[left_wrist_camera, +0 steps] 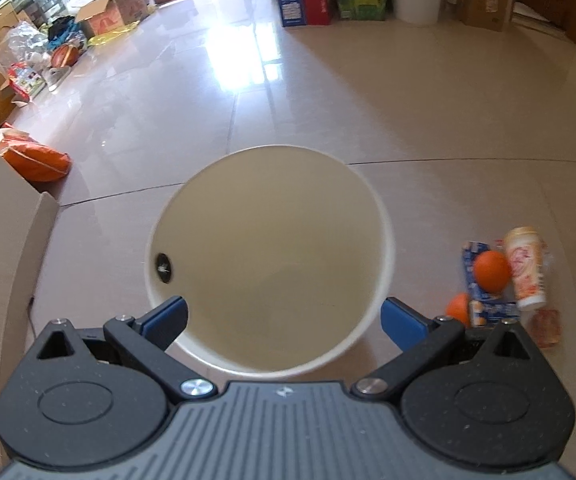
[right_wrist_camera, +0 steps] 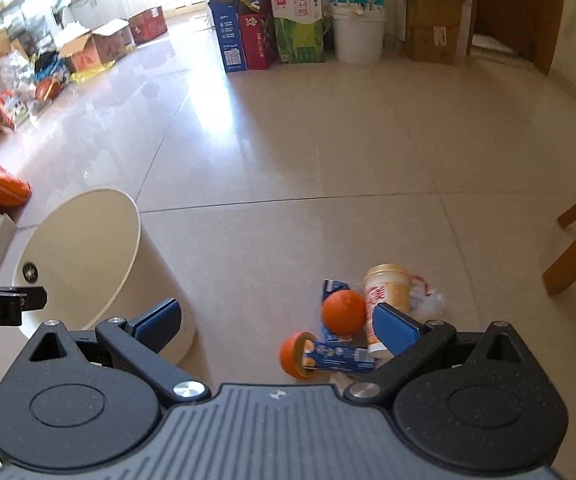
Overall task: Collect trash
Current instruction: 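Move the left tool to the white bin and clamp its rim while the right tool approaches the pile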
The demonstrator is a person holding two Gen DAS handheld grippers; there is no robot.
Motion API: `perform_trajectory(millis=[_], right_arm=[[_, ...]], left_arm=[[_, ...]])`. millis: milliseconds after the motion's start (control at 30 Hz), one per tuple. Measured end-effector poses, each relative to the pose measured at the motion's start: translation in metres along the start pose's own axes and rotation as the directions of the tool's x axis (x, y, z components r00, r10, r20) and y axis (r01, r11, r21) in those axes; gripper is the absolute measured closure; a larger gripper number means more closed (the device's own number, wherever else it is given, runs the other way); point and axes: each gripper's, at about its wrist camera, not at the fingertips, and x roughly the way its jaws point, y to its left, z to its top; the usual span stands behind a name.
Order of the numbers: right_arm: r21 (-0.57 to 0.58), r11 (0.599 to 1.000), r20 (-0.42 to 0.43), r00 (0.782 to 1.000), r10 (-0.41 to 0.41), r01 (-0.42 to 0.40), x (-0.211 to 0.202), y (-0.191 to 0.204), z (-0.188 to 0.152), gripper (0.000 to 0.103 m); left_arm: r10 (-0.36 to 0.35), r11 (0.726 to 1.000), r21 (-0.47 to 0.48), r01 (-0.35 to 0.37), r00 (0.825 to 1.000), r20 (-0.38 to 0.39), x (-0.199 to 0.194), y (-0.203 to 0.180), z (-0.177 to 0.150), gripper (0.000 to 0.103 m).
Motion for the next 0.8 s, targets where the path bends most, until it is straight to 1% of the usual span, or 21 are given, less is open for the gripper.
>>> perform_trajectory(millis=[33,100,167,267,467,600,700,800], right_arm=[[0.016,1.000,-0.001,1.000,0.001,-0.001,0.005,-0.002,0.000,0.000],[0.031,0.999,-0.005,1.000,-0.027,0.027,0.015,-0.005,0.000,0.000],[0.028,0.997,-0.010,0.997,-0.073,0.073,0.026,-0.006,0.000,0.000],[0.015,0.995,-0.021,0.995,-0.098,0.099,0.040,-0.005,-0.002,0.000],[0.033,0.997,-0.051,0.996,-0.070,0.072,0.058,-0.005,-0.008,0.000],[0.050,0.997,-0.075,0.996,-0.057,0.061,0.070,-0.003,-0.015,0.000],[0.064,0.996,-0.092,0.994,-0.054,0.060,0.075,-0.005,-0.021,0.000],[0.066,0.996,-0.105,0.993,-0.052,0.059,0.080,-0.002,-0.024,0.000]], left_arm=[[0.009,1.000,-0.001,-0.009,1.000,-0.004,0.005,0.004,0.001,0.001],[0.021,1.000,-0.012,-0.021,1.000,-0.011,0.014,0.015,0.003,0.001],[0.033,0.999,-0.034,-0.034,0.999,-0.024,0.024,0.027,0.004,0.001],[0.042,0.996,-0.076,-0.045,0.998,-0.051,0.039,0.044,0.006,0.001],[0.063,0.985,-0.153,-0.077,0.993,-0.098,0.066,0.078,0.011,0.001],[0.102,0.973,-0.194,-0.127,0.986,-0.135,0.085,0.099,0.009,0.001],[0.097,0.959,-0.245,-0.142,0.978,-0.185,0.104,0.113,0.009,0.001],[0.067,0.952,-0.278,-0.126,0.974,-0.215,0.121,0.120,0.010,0.001]])
